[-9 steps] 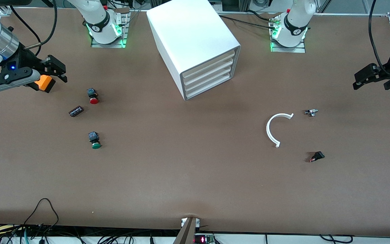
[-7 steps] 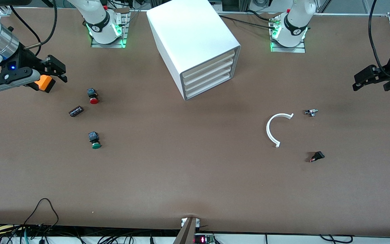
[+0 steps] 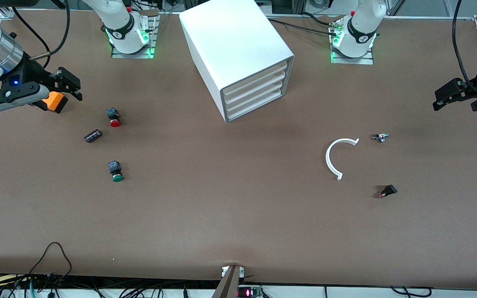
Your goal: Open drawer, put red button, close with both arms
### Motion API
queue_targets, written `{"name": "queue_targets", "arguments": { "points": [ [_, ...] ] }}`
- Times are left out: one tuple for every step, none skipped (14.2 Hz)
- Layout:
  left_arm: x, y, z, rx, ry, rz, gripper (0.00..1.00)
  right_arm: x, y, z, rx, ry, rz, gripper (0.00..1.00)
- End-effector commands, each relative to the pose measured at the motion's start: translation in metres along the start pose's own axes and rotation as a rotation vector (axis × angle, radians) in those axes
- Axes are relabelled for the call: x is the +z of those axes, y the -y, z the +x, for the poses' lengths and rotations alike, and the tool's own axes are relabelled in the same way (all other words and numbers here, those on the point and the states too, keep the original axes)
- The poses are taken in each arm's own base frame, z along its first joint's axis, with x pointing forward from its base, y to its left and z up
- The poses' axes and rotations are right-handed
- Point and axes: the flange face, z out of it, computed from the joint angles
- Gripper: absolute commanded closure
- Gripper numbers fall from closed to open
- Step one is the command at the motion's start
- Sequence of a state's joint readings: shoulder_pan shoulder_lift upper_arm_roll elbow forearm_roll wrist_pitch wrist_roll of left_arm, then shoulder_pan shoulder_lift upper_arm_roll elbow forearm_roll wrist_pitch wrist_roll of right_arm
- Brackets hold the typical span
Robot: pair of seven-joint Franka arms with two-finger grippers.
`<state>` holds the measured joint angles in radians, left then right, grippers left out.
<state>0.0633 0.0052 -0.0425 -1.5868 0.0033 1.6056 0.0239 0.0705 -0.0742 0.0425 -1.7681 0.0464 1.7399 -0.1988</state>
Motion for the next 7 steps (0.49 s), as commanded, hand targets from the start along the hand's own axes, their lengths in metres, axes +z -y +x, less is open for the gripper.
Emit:
{"name": "queue_targets", "arguments": {
  "points": [
    [0.011,-0.005,0.006,0.029,0.035,0.011,0.0,-0.006,0.001,0.001,-0.016,0.005,-0.01,0.0],
    [0.017,-0.009,0.007,0.035,0.055,0.004,0.0,-0.006,0.001,0.001,-0.016,0.005,-0.01,0.0],
    [0.024,-0.011,0.009,0.04,0.076,-0.002,0.0,-0.006,0.001,0.001,-0.016,0.005,-0.01,0.0],
    [0.034,-0.023,0.011,0.06,0.106,-0.04,0.0,-0.006,0.001,0.001,-0.016,0.005,-0.01,0.0],
    [0.05,-0.032,0.013,0.068,0.155,-0.098,0.0,-0.006,0.001,0.001,-0.016,0.005,-0.01,0.0],
    [0.065,-0.038,0.015,0.102,0.196,-0.159,0.0,-0.005,0.001,0.001,-0.016,0.007,-0.009,0.0],
    [0.085,-0.045,0.019,0.161,0.235,-0.213,0.0,-0.006,0.001,0.0,-0.013,0.005,-0.01,0.0]
  ]
}}
